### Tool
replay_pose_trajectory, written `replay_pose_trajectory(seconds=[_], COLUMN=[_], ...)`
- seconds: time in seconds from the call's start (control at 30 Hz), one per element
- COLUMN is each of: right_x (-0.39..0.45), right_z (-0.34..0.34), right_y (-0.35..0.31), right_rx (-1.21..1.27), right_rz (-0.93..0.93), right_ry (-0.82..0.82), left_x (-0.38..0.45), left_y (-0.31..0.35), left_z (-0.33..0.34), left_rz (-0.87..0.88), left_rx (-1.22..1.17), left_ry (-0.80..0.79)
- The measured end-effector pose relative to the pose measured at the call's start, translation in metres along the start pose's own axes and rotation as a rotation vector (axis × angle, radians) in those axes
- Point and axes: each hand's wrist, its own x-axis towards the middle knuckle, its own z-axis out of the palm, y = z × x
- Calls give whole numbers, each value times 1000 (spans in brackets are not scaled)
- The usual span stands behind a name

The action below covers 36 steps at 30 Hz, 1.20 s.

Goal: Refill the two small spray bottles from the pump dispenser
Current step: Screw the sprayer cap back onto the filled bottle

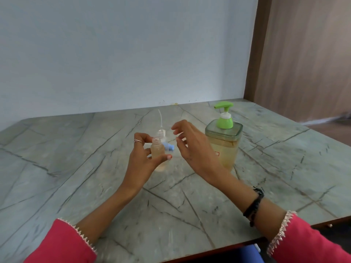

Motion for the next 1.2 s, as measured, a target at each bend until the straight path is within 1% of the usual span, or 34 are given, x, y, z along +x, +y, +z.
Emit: replay_pose_trajectory(seconds=[0.17,0.27,0.37,0.5,0.63,0.73,0.87,1.2], right_x=[10,17,19,18,19,17,16,19], right_z=[31,44,54,61,63,63,62,58], right_y=[16,33,48,57,58,59,59,47], right_rx=[40,46,30,-15,-56,-62,-20,50], right_rz=[250,376,436,390,362,340,265,66], right_ry=[-86,-51,-53,-139,-158,-141,-65,222], left_x=[4,5,5,5,5,4,4,3], left_y=[-12,-15,-16,-21,-26,-26,-26,-30], left_z=[-2,-4,-3,-3,-2,-1,0,4], left_rz=[-9,-3,-10,-13,-24,-26,-30,-56], left_rx=[0,-12,-5,-19,-35,-41,-27,-22], left_ry=[21,12,9,6,-3,-14,-9,-23])
